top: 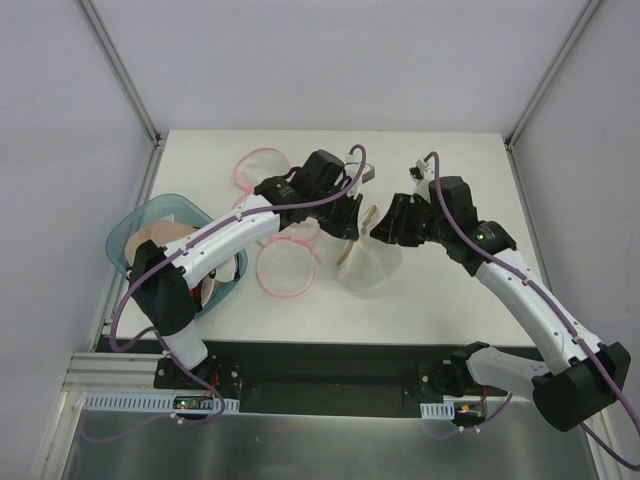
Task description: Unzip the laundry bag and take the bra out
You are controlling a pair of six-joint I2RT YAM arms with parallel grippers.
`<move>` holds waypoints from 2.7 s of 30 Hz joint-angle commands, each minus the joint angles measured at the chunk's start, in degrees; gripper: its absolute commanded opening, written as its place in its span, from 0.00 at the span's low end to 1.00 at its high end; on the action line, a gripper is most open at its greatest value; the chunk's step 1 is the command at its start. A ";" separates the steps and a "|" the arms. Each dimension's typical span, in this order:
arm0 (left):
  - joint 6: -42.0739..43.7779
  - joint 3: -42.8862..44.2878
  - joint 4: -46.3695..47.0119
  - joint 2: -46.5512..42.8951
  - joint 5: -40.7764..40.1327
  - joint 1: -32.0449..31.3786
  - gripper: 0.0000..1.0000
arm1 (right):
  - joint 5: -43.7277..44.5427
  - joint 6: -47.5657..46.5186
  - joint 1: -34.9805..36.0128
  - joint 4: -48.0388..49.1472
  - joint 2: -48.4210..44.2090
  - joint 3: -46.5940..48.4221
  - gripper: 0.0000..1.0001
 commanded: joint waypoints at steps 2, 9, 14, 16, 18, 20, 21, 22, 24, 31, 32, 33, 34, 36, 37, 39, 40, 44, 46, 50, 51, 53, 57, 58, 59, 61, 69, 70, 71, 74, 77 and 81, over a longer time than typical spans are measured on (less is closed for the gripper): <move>-1.84 2.81 0.47 0.28 2.84 -0.14 0.00 | 0.23 0.92 2.02 2.55 1.42 2.05 0.42; -1.84 2.20 0.56 0.02 2.84 -0.05 0.00 | 0.15 1.89 2.81 3.87 3.80 3.54 0.41; -1.84 1.67 0.91 -0.07 3.02 -0.05 0.00 | 0.06 2.15 3.60 4.31 4.15 4.16 0.40; -1.75 1.59 1.00 -0.07 3.02 0.03 0.00 | 0.15 2.15 3.69 4.22 3.98 4.25 0.41; -1.75 1.50 1.17 0.02 3.45 -0.05 0.00 | 0.58 2.32 3.87 4.22 3.98 4.25 0.40; -1.75 1.41 1.43 0.02 3.54 0.03 0.00 | 0.67 2.33 3.69 4.22 4.15 4.33 0.39; -1.75 1.23 1.35 -0.07 3.54 -0.05 0.00 | 0.76 2.50 3.87 4.22 4.33 4.33 0.38; -1.75 1.23 1.61 -0.16 3.63 0.03 0.00 | 0.76 2.50 3.87 4.22 4.50 4.42 0.38; -1.57 0.97 1.70 -0.33 3.72 -0.05 0.00 | 0.94 2.59 3.87 4.31 4.68 4.60 0.36; -1.40 0.53 1.96 -0.42 4.24 -0.05 0.00 | 0.94 2.68 3.96 4.22 5.56 5.30 0.32; -1.31 0.53 1.96 -0.33 4.42 -0.05 0.00 | 0.94 2.68 3.96 4.13 5.73 5.39 0.32; -1.31 0.53 1.96 -0.51 4.42 -0.05 0.00 | 0.94 2.68 3.96 4.05 5.82 5.30 0.32; -1.31 0.44 2.05 -0.42 4.51 0.03 0.00 | 1.11 2.68 4.04 4.04 5.82 5.21 0.32; -1.31 0.35 2.05 -0.60 4.60 -0.05 0.00 | 1.38 2.59 4.13 3.96 5.99 5.21 0.31; -1.31 0.27 2.14 -0.86 4.60 -0.05 0.00 | 1.20 2.59 4.13 3.87 6.00 5.39 0.26; -1.22 0.09 2.23 -1.12 4.68 -0.05 0.00 | 1.11 2.59 4.05 3.52 6.17 5.74 0.18; -1.22 0.00 2.23 -1.21 4.51 0.03 0.00 | 1.29 2.59 4.05 3.34 6.09 5.83 0.09; -1.13 -0.52 2.23 -1.56 4.51 -0.05 0.00 | 2.69 2.06 4.05 1.94 6.17 6.88 0.01; -0.87 -1.05 2.40 -1.65 4.77 -0.05 0.00 | 3.48 1.28 3.87 0.97 6.09 7.84 0.01; -0.17 -2.46 2.32 -2.44 4.69 -0.05 0.00 | 4.02 -0.48 1.42 -0.88 6.52 10.30 0.01; 0.27 -2.98 2.40 -2.97 4.68 -0.05 0.00 | 3.49 -0.75 0.63 -1.05 6.70 10.74 0.01; 0.80 -3.51 2.40 -3.41 4.51 -0.05 0.00 | 1.57 -1.80 -2.35 -1.40 7.92 12.32 0.01; 2.38 -4.92 2.40 -4.81 3.90 -0.05 0.00 | -2.40 -3.21 -7.11 -2.64 10.38 14.88 0.01; 2.73 -5.18 2.40 -4.90 4.15 -0.05 0.00 | -2.92 -3.47 -8.33 -2.55 10.91 15.32 0.02; 2.99 -5.44 2.49 -5.17 4.07 -0.05 0.00 | -4.23 -4.17 -8.87 -2.63 11.53 15.75 0.02; 3.70 -6.06 2.58 -5.69 3.98 -0.05 0.00 | -5.30 -4.88 -10.10 -2.72 13.90 17.25 0.01; 5.72 -8.34 3.54 -7.45 3.54 -0.05 0.00 | -11.80 -4.27 -14.14 0.43 24.01 17.78 0.02; 5.81 -8.52 3.72 -7.54 3.72 -0.05 0.00 | -12.85 -3.83 -14.41 0.70 24.62 17.87 0.01; 6.07 -8.70 3.72 -7.80 3.37 0.03 0.00 | -14.60 -3.65 -14.41 0.88 25.59 17.87 0.01; 6.77 -9.22 3.81 -8.07 3.19 -0.05 0.00 | -16.02 -2.95 -14.41 2.72 24.55 16.56 0.02; 7.83 -9.66 3.81 -8.16 2.31 -0.05 0.00 | -14.63 -3.56 -14.41 2.03 22.36 16.11 0.02; 10.20 -10.72 3.81 -9.29 1.35 -0.05 0.00 | -10.15 -6.63 -14.50 -1.57 19.72 15.94 0.01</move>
